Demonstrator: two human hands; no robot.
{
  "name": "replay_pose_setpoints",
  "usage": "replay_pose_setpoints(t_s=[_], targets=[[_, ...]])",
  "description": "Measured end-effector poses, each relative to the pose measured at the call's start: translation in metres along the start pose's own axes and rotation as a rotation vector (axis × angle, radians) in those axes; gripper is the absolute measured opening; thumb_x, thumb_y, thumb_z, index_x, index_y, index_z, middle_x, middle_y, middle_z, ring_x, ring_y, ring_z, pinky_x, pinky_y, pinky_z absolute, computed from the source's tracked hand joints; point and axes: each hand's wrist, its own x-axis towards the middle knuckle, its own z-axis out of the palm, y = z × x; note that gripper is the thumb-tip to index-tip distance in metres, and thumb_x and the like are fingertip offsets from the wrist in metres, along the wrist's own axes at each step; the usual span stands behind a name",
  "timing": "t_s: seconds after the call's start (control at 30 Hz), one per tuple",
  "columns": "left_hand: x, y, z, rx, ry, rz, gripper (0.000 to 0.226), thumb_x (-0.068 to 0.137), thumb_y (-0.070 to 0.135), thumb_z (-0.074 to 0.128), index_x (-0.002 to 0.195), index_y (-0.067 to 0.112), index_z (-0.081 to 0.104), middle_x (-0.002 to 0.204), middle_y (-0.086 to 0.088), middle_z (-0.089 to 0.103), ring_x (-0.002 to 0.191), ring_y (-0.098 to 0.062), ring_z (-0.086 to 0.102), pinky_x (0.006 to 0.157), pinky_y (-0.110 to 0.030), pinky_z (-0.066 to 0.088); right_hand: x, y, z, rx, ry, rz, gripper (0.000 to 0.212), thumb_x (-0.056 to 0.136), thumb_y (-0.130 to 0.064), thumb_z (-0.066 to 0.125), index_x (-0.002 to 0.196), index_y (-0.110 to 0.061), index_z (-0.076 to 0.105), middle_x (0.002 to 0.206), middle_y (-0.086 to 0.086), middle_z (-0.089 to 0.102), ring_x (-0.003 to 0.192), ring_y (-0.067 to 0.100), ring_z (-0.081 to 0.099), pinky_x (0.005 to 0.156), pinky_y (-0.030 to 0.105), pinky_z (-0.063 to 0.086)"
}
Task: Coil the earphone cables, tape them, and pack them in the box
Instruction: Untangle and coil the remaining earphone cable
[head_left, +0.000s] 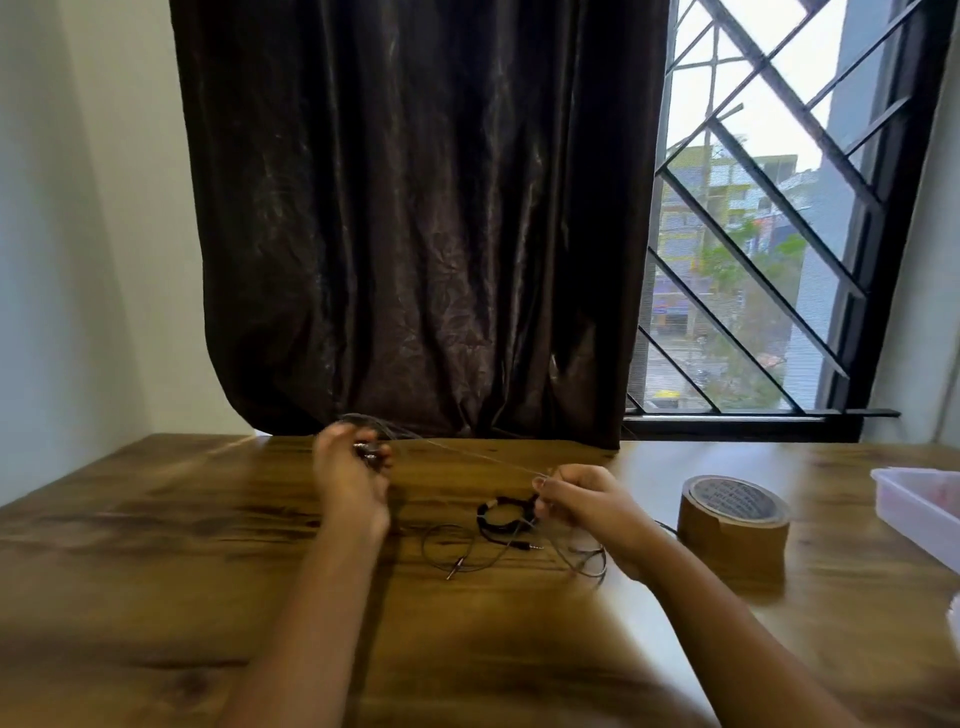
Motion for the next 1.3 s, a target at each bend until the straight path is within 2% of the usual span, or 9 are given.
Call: replay_pose_setpoints(t_s=[0.13,0.23,0.4,0.57,0.83,0.97,1.07,1.17,1.3], targets=[[0.026,0.004,-0.019,0.0,0.229,-0.003,0.019,0.093,0.016,0.031,0.085,0.023,0.046,0.066,0.006,0.05,0.044,-0.005,0.047,0.045,-0.018,0.034,-0.003,0.001,-0.01,0.077,-0.017,0.013,0.026,0.09,-0.027,0.06,0.068,-0.013,0.058,0.061,0.003,0.059,0.064,0.019,0.057,0.057,0.021,0.046],[0.033,0.0,-0.022,-0.018,0.262,-0.013,0.018,0.094,0.021,0.027,0.095,0.019,0.045,0.067,0.004,0.053,0.048,-0.008,0.046,0.043,-0.019,0.032,-0.003,-0.002,-0.009,0.172,-0.028,0.011,0.03,0.092,-0.029,0.056,0.068,-0.011,0.055,0.063,0.005,0.056,0.059,0.014,0.056,0.05,0.018,0.044],[0.05,0.0,-0.035,0.048,0.321,0.037,0.018,0.089,0.019,0.025,0.1,0.015,0.038,0.067,0.0,0.047,0.048,-0.011,0.041,0.034,-0.012,0.025,-0.005,0.002,-0.017,0.477,-0.081,0.074,0.023,0.096,-0.024,0.051,0.087,-0.006,0.062,0.084,0.01,0.065,0.081,0.018,0.064,0.058,0.028,0.056],[0.055,0.002,-0.041,0.063,0.36,0.071,0.019,0.089,0.018,0.025,0.074,0.022,0.036,0.062,0.005,0.039,0.047,-0.008,0.037,0.037,-0.02,0.025,-0.004,0.008,-0.024,0.611,-0.147,0.118,0.014,0.091,0.002,0.052,0.093,0.0,0.065,0.098,0.021,0.063,0.085,0.023,0.067,0.07,0.027,0.059],[0.059,0.006,-0.047,0.012,0.416,0.128,0.024,0.095,0.024,0.027,0.071,0.022,0.034,0.06,0.005,0.036,0.046,-0.009,0.032,0.041,-0.022,0.024,-0.002,0.011,-0.033,0.535,-0.209,0.128,0.021,0.086,0.008,0.056,0.104,0.001,0.064,0.094,0.02,0.067,0.076,0.019,0.068,0.066,0.023,0.058],[0.055,0.009,-0.057,0.123,0.496,0.21,0.027,0.096,0.032,0.036,0.072,0.023,0.045,0.075,0.0,0.051,0.062,-0.013,0.047,0.056,-0.027,0.04,0.002,0.013,-0.03,0.268,-0.031,0.008,0.022,0.085,-0.001,0.064,0.106,-0.006,0.067,0.084,0.009,0.068,0.068,0.012,0.06,0.057,0.017,0.05],[0.055,0.006,-0.072,0.478,0.525,0.235,0.034,0.092,0.043,0.04,0.097,0.017,0.062,0.108,-0.016,0.061,0.1,-0.033,0.057,0.089,-0.043,0.045,0.005,0.016,-0.026,-0.08,0.154,-0.166,0.02,0.082,-0.001,0.069,0.094,-0.015,0.071,0.084,0.002,0.071,0.077,0.01,0.065,0.07,0.017,0.05],[0.041,0.001,-0.07,1.12,0.384,0.248,0.049,0.098,0.039,0.038,0.119,-0.002,0.055,0.122,-0.031,0.052,0.113,-0.048,0.048,0.098,-0.051,0.037,0.004,0.018,-0.018,-0.347,0.225,-0.317,0.016,0.085,-0.009,0.068,0.094,-0.021,0.072,0.089,-0.009,0.071,0.084,0.0,0.065,0.076,0.014,0.051],[0.004,-0.019,-0.045,1.662,0.144,0.34,0.045,0.098,0.039,0.036,0.121,0.006,0.056,0.132,-0.022,0.043,0.125,-0.038,0.035,0.104,-0.052,0.025,0.003,0.019,-0.009,-0.579,0.237,-0.554,0.016,0.091,-0.01,0.06,0.098,-0.016,0.072,0.091,-0.015,0.065,0.087,-0.003,0.06,0.08,0.011,0.047]])
